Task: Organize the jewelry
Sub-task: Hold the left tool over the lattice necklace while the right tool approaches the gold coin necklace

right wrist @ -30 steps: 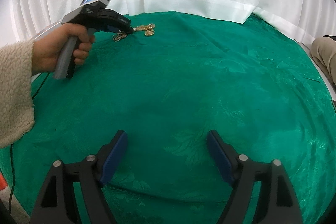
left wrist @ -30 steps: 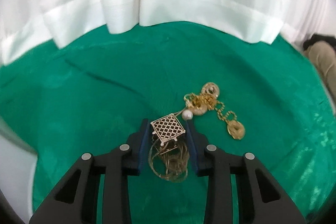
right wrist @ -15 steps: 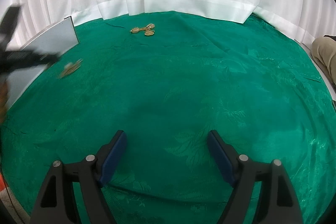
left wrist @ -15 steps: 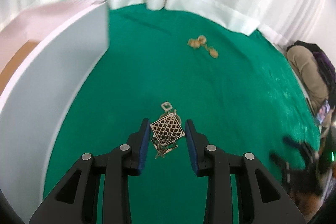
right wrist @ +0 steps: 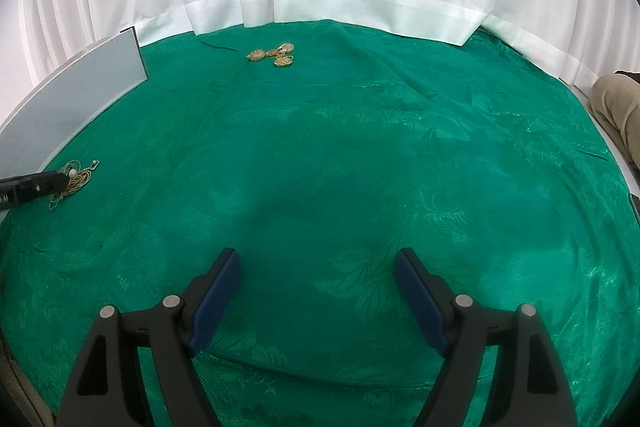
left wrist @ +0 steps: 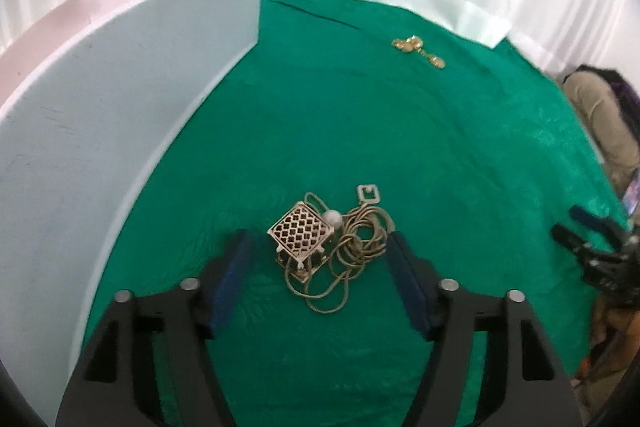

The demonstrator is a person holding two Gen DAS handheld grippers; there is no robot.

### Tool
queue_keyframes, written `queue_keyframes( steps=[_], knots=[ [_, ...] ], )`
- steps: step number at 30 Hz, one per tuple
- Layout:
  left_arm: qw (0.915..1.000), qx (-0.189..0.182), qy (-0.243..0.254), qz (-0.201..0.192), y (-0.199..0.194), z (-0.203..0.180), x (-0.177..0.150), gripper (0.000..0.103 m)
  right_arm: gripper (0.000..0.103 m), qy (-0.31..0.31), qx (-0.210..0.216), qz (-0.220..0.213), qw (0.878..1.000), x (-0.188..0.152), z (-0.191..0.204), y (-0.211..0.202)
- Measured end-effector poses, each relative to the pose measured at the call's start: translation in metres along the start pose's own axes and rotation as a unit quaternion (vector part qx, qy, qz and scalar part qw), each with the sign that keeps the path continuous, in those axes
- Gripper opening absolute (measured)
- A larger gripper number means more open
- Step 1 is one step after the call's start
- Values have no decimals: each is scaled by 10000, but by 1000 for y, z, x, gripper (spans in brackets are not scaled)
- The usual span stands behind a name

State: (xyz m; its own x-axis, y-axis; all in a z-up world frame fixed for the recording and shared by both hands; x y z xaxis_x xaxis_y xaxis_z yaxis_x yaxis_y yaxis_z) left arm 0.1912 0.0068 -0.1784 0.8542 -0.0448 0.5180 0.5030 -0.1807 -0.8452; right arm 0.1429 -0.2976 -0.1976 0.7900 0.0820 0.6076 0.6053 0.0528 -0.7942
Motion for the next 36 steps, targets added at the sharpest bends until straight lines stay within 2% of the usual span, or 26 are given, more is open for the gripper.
queue_keyframes(
  steps=[2,5,11,26,28,30,31,33,36],
  knots=[
    [9995,146,264,20,2,-6,-3,83,82,-7,-17,4,10000,0,0,0],
    [9973,441,587,31,7,-16,-5,91,82,-22,-18,6,10000,1,0,1],
    [9977,488,445,144,11,-11,-4,101,82,-21,-11,5,10000,0,0,1],
    [9977,484,457,133,10,-10,-6,102,82,-21,-32,15,10000,1,-1,1],
    [9977,487,456,132,10,-10,-6,102,82,-15,1,133,9999,3,-2,1],
    [9977,485,457,131,11,-10,-6,102,82,11,288,526,9982,14,-5,2],
    [9977,482,460,128,10,-10,-6,102,82,70,648,764,9949,29,-8,4],
    [9977,478,462,129,10,-10,-6,102,82,237,944,815,9919,57,-15,3],
    [9978,450,464,134,10,-10,-6,102,82,542,1212,786,9880,123,-31,14]
  ],
)
Point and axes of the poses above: each gripper's, at about its wrist camera, not at the fingertips, and y roughly the way its jaws point, z to its left, x to its top, the point moved 3 cm from there along y, roughly the way its jaws point, and after that the axes turned 6 degrees about z, right-handed, at the moved point
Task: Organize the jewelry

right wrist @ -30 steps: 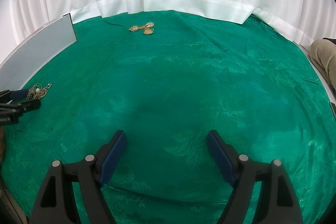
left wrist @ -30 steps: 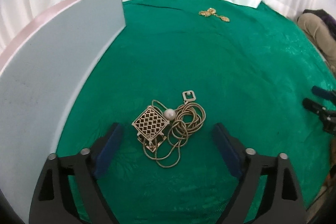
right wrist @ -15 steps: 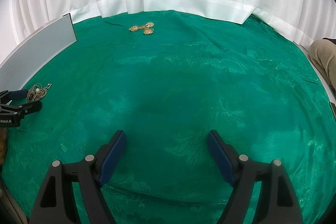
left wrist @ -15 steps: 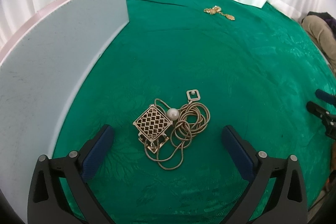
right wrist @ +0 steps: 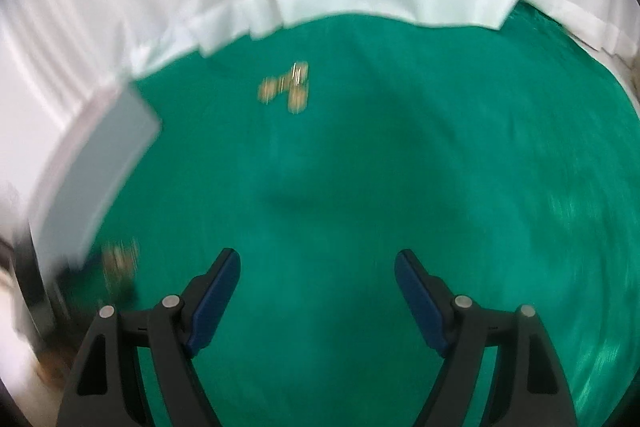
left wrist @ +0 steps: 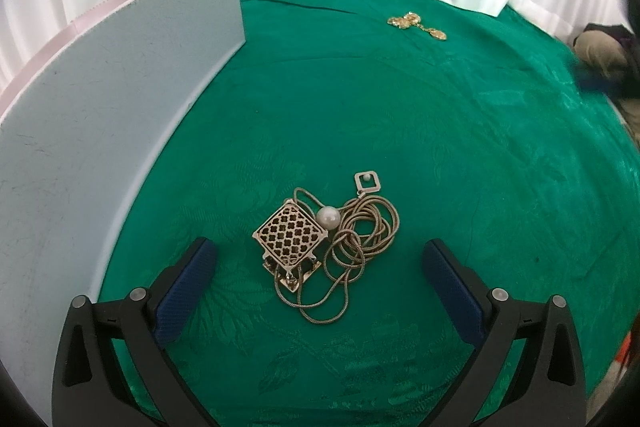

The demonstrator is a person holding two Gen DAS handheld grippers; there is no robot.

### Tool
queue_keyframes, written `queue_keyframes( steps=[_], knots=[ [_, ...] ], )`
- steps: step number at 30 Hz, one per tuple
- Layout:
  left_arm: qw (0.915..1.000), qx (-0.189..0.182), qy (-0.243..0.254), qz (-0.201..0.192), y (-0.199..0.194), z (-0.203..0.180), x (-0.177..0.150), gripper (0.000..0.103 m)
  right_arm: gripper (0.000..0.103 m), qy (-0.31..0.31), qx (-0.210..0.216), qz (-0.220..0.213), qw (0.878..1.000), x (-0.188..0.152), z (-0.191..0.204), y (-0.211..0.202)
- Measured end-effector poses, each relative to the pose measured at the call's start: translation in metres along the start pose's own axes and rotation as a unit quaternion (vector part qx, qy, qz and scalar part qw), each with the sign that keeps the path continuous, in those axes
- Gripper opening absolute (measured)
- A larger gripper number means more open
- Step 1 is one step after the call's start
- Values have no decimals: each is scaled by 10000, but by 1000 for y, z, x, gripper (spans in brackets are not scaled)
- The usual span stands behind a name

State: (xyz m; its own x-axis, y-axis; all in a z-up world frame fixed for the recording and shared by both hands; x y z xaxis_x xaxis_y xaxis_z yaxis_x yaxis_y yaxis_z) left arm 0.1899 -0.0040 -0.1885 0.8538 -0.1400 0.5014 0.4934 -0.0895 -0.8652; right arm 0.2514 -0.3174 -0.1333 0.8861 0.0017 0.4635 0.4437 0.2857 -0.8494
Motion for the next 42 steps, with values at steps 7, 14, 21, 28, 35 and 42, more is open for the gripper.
queue_keyframes(
  steps=[7,14,21,28,35,42],
  knots=[
    [10000,-6,-1,-2,-1,0,0,102,72,877,828,674,9904,134,8,83],
    [10000,-10,-12,-4,-1,-1,0,102,70,497,-230,854,9948,165,64,158],
    [10000,-13,-20,-6,-1,-2,1,102,27,-79,-1065,785,9912,153,85,158],
    [10000,-7,-21,-7,0,-3,1,102,27,350,64,439,9984,135,63,85],
    [9990,-431,-65,55,-6,2,3,102,27,330,880,282,9952,94,56,4],
    [9918,-1258,-213,16,-26,16,3,102,27,247,1375,141,9901,50,51,-48]
  ],
)
Point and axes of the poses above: each gripper's, at about its wrist camera, not at the fingertips, and y roughly the way its jaws point, z to its left, x to its top, the point moved 3 cm from there along y, roughly the way its jaws point, and after that the axes turned 6 degrees about z, right-handed, at the moved point
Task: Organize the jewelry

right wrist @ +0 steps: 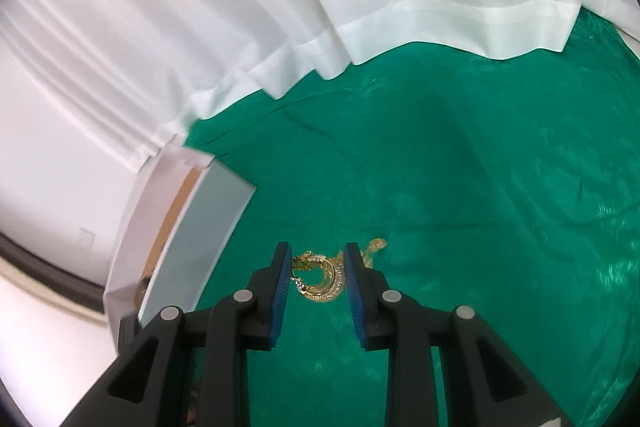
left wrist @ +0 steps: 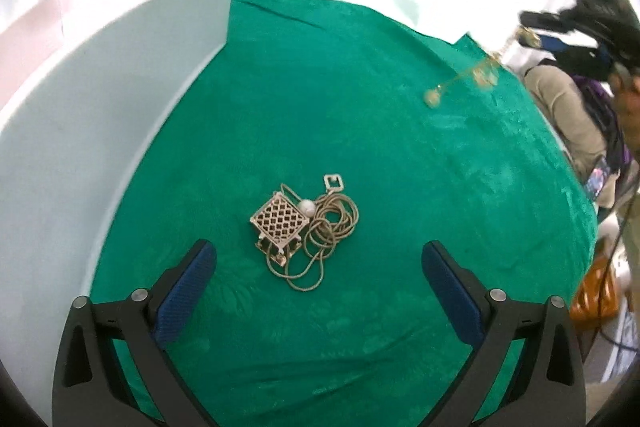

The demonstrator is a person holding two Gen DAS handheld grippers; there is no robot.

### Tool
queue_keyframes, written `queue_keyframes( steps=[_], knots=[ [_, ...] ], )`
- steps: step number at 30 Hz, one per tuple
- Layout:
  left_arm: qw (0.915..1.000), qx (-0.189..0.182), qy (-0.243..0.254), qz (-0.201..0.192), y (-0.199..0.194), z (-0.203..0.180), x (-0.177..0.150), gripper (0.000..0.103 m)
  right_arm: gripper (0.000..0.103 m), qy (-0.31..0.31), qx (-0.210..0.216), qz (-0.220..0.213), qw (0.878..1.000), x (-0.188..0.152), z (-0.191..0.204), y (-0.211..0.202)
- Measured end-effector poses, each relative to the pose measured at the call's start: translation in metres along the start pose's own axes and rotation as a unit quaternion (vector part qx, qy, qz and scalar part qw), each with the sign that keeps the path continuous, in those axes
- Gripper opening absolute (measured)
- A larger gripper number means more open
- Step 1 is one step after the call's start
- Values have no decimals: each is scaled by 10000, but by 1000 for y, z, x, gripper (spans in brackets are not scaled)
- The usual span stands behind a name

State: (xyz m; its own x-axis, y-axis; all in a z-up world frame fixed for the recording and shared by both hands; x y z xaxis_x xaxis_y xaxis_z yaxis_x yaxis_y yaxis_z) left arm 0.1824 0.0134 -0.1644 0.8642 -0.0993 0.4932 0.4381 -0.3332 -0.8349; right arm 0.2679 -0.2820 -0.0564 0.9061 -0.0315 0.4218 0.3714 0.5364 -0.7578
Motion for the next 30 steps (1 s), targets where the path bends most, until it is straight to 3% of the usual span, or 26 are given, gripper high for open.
queue_keyframes(
  steps=[3,5,6,7,8,10,14,18,21,27,30],
  knots=[
    [9989,424,145,111,16,-7,5,101,27,-7,160,54,9999,-18,-3,-13],
    [9974,672,181,190,27,-10,7,87,27,-8,243,118,9996,-27,-2,-15],
    [9951,941,294,71,28,-12,9,77,27,-17,259,137,9996,-30,0,-16],
    [9926,1130,445,8,28,-16,11,53,27,-27,263,141,9996,-33,2,-18],
    [9930,1082,477,-25,27,-18,12,34,27,-54,270,144,9995,-36,4,-20],
    [9968,753,253,25,22,-17,14,34,27,-115,290,137,9994,-39,10,-24],
    [9986,480,-71,-213,-15,-16,11,33,27,-260,391,91,9989,-37,27,-33],
    [9956,-140,-783,-499,-88,-4,12,33,27,-493,554,53,9972,-24,60,-31],
    [9898,-353,-1109,-826,-154,7,13,33,27,-786,777,44,9939,-9,101,-31],
    [9751,49,-1371,-1742,-282,42,19,34,27,-1498,1329,-37,9797,22,200,-26],
    [9682,480,-1526,-1925,-312,70,18,34,27,-1776,1562,-19,9716,35,245,-11]
  ],
)
Point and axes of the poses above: each gripper's, at about its wrist camera, not at the fingertips, and y roughly the way its jaws point, z to its left, x to its top, the point moved 3 cm from there along y, roughly the way its jaws point, and after that the axes turned 6 degrees about z, right-handed, at the moved point
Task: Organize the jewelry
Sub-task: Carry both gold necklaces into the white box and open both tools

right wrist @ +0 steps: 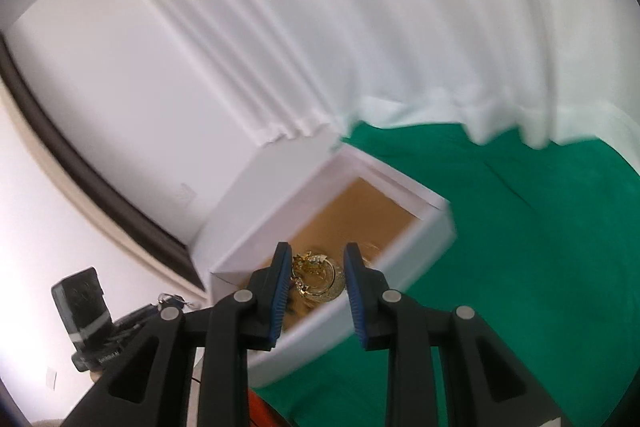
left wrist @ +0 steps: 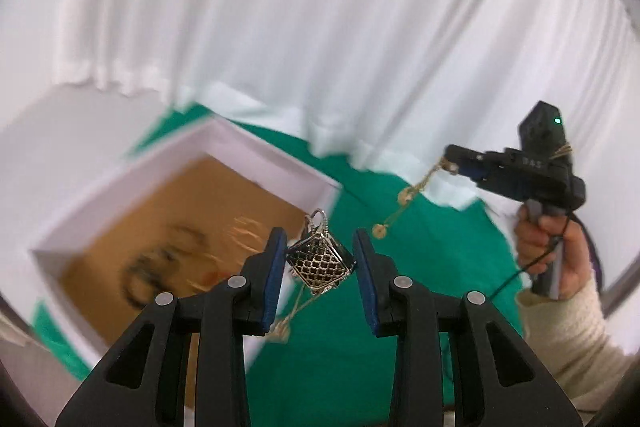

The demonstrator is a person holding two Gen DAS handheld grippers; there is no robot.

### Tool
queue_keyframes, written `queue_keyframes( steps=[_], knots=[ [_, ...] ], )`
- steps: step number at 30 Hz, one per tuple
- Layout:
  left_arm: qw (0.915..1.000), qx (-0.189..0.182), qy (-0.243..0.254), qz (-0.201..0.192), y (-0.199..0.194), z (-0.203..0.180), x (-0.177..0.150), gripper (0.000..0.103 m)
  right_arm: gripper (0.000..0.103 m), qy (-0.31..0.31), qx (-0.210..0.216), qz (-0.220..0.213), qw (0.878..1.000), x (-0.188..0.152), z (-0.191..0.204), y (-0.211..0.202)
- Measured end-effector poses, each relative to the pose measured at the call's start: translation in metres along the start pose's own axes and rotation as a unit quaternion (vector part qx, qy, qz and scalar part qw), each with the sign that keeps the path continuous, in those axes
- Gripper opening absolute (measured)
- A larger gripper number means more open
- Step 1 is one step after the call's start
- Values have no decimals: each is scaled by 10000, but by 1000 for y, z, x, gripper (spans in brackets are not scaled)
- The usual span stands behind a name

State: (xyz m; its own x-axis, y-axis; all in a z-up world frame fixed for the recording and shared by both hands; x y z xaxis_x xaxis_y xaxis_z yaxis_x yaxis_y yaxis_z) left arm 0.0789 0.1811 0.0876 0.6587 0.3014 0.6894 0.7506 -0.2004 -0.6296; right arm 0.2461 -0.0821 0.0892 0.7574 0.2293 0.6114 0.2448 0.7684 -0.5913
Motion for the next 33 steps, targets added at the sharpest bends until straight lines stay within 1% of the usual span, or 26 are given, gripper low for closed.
queue_keyframes(
  steps=[1,4,7,10,12,14,15,18,19,20,21,22,23,24,26,27,28,29,30,31,32,33],
  knots=[
    [9998,170,-69,-27,-1,12,4,34,27,-40,54,20,10000,5,5,9],
    [9984,435,-345,50,8,50,3,34,27,-186,202,169,9995,20,23,47],
    [9954,654,-643,269,31,83,-10,34,27,-317,136,380,9987,26,31,90],
    [9904,898,-900,550,55,116,-31,34,27,-461,15,714,9964,25,30,136],
    [9865,1011,-1066,725,63,135,-47,34,27,-491,-137,970,9940,17,22,167],
    [9826,1150,-1175,861,73,148,-61,34,27,-425,-171,1320,9902,5,10,201],
    [9814,1189,-1191,923,75,154,-68,34,27,-413,-217,1401,9890,0,5,208],
    [9773,1308,-1203,1151,84,161,-82,35,27,-385,-447,1888,9802,-22,-13,246],
    [9762,1368,-1181,1197,85,161,-85,35,30,-358,-533,2052,9766,-28,-18,256],
    [9749,1485,-1127,1213,88,161,-85,42,30,-335,-629,2136,9743,-32,-22,261],
    [9736,1650,-1020,1203,90,158,-87,50,36,-324,-708,2192,9726,-36,-25,266],
    [9727,1775,-937,1167,91,157,-87,66,52,-312,-778,2202,9718,-37,-26,269],
    [9719,1902,-852,1096,91,154,-88,77,54,-321,-830,2140,9728,-38,-26,268],
    [9701,2085,-731,1003,90,150,-88,81,54,-352,-860,2087,9736,-37,-25,267],
    [9660,2381,-516,871,87,141,-86,92,54,-515,-980,2010,9733,-38,-20,259],
    [9630,2548,-403,775,86,134,-83,96,54,-611,-1040,1966,9730,-38,-16,254],
    [9603,2687,-330,670,84,128,-81,102,57,-727,-1117,1912,9725,-38,-12,251],
    [9563,2858,-270,555,82,121,-79,102,64,-869,-1229,1834,9714,-39,-6,247],
    [9511,3051,-245,418,80,114,-75,102,67,-991,-1334,1758,9703,-39,1,245],
    [9476,3168,-266,328,78,110,-74,102,71,-1183,-1475,1656,9679,-41,7,241],
    [9423,3321,-322,286,76,105,-72,102,72,-1311,-1565,1597,9658,-43,12,239],
    [9389,3413,-334,295,75,102,-72,102,72,-1483,-1670,1535,9626,-46,18,237]
  ],
)
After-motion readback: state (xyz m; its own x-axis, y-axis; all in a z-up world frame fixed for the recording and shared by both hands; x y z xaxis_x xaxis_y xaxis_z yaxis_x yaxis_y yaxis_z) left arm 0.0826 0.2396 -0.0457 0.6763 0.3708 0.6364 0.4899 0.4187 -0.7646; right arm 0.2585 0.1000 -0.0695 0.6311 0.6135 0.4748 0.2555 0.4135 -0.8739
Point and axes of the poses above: each gripper's, at about its wrist camera, not at the fingertips, and y roughly the way its jaws point, z to its left, x to its top, the point moved 3 cm from there along y, roughly the way its jaws point, and after that the axes turned 6 degrees about z, right-handed, at the moved point
